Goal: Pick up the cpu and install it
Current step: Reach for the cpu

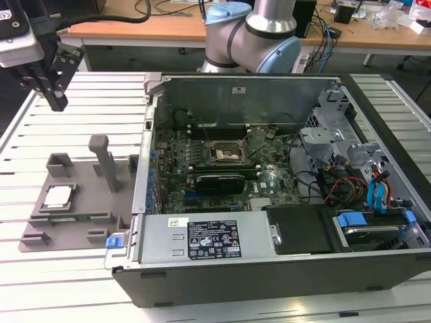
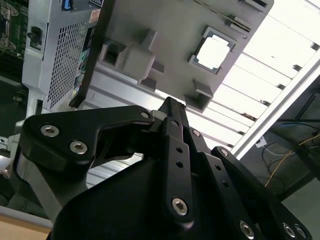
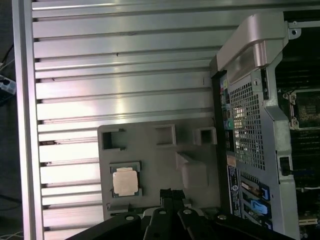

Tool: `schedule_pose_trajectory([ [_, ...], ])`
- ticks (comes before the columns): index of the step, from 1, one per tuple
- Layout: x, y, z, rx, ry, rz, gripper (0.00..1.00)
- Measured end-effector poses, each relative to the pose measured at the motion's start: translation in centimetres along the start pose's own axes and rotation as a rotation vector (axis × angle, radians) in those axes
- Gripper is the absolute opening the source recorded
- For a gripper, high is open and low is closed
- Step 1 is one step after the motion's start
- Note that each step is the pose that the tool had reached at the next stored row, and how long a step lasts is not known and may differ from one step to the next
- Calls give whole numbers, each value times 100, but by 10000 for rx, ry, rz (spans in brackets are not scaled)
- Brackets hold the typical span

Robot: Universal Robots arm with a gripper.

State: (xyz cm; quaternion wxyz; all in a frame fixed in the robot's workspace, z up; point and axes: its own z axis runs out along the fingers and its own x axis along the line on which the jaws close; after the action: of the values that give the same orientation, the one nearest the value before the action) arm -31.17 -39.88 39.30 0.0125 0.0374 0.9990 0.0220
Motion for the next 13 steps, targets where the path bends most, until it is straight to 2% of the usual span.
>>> schedule_pose_trajectory([
  [10, 221, -16, -4, 0, 0, 0, 11],
  [13, 258, -19, -5, 1, 0, 0, 11],
])
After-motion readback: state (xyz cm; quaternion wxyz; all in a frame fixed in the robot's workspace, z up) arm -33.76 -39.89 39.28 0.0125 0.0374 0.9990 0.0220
